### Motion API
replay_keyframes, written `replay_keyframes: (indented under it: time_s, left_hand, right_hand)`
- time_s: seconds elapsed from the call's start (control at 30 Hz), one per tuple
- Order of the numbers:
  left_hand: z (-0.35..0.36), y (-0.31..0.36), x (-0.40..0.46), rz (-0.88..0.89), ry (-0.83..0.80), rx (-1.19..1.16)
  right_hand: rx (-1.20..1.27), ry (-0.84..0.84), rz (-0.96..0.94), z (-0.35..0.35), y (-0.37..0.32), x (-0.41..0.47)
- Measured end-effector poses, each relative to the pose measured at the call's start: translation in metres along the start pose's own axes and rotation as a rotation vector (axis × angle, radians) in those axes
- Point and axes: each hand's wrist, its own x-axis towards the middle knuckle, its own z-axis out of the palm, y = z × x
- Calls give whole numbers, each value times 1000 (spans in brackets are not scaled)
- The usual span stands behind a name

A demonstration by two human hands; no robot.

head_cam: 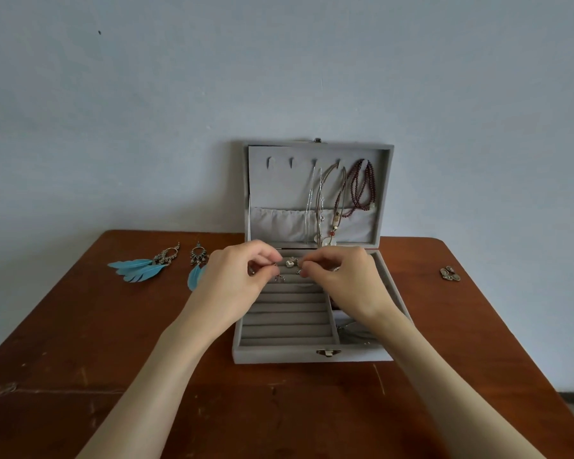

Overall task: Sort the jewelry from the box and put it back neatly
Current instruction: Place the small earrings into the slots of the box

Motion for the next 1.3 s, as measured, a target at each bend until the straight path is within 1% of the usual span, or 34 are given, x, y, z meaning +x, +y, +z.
replay_keyframes:
  time_s: [0.2, 0.3, 0.4, 0.53, 0.67, 0.8, 0.87, 0.97, 1.1, 1.17, 1.3]
  left_hand:
    - [4, -3, -1, 7, 46, 0]
    - [3, -1, -2, 12, 48, -18]
    - [1, 2, -3, -7, 17, -42]
    - [-1, 4, -3, -48, -40, -51]
    - [3, 3, -5, -26, -44, 82]
    - [5, 3, -5, -20, -33, 168]
    - [6, 4, -5, -21, -33, 182]
    - [7, 4, -4, -24, -75, 169]
    - [-3, 7, -3, -55, -184, 58]
    - [-6, 6, -3, -67, -220, 53]
    - [2, -2, -1, -87, -184, 112]
  right_hand:
    - [215, -46, 64, -4, -6, 1]
    - [256, -108, 108, -6, -7, 0]
    - [251, -154, 117, -8, -8, 0]
    - [354, -184, 140, -9, -8, 0]
    - [300, -163, 139, -8, -9, 0]
    - [358, -166, 201, -8, -9, -1]
    - [348, -168, 230, -8, -7, -1]
    - [371, -186, 273, -10, -5, 0]
    - [460, -245, 363, -12, -3, 1]
    - [478, -259, 404, -14, -2, 2]
    - [479, -304, 438, -16, -5, 4]
